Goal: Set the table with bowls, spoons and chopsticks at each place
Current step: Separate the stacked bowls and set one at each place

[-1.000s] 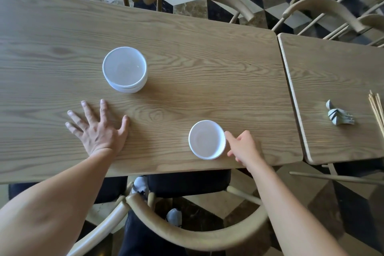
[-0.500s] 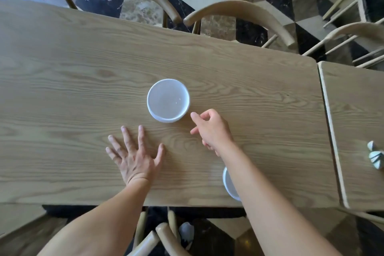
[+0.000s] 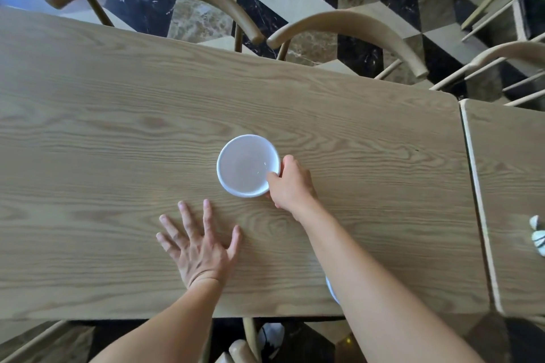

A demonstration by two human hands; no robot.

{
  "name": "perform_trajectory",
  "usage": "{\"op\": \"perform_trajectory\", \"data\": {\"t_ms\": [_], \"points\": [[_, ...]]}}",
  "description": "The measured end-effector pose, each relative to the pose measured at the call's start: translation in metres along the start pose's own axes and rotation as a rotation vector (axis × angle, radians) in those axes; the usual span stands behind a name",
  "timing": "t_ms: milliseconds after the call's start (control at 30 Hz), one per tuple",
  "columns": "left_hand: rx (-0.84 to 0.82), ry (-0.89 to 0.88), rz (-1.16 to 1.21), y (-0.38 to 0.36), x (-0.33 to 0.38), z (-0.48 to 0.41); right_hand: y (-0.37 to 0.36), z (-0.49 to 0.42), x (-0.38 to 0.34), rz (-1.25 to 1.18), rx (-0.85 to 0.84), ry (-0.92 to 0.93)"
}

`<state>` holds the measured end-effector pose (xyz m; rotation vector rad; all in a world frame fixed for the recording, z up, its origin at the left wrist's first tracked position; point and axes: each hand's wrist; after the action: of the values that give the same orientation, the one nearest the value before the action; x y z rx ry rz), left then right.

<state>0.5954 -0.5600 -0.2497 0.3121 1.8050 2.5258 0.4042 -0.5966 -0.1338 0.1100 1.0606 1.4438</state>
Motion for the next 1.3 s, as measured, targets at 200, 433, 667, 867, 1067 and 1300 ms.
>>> {"op": "perform_trajectory", "data": {"t_ms": [200, 433, 667, 867, 1067, 1300], "points": [[-0.031, 0.011, -0.017, 0.005, 0.002, 0.002, 0.041, 0.021, 0.008, -0.403, -0.017, -0.063], [-0.036, 0.000, -0.030, 0.007, 0.005, 0.007, 0.117, 0.040, 0.104, -0.471, 0.159, -0.234], [-0.058, 0.027, -0.094, 0.012, 0.008, 0.008, 0.130, 0.044, 0.170, -0.449, 0.135, -0.336], [-0.077, 0.199, -0.010, 0.011, 0.059, 0.015, 0.123, 0.028, 0.183, -0.441, 0.026, -0.303], [-0.065, 0.335, 0.075, -0.005, 0.116, 0.021, 0.117, 0.007, 0.194, -0.427, -0.080, -0.259], [0.023, 0.380, 0.070, -0.010, 0.119, 0.019, 0.116, -0.017, 0.192, -0.435, -0.158, -0.223]]}}
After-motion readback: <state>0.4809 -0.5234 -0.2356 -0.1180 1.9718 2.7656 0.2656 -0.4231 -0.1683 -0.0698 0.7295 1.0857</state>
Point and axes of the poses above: each hand's wrist, its own z-axis away from the middle knuckle, its own y-axis out of the back of the hand, x = y × z, and after that the axes turned 3 degrees about -z, right-handed
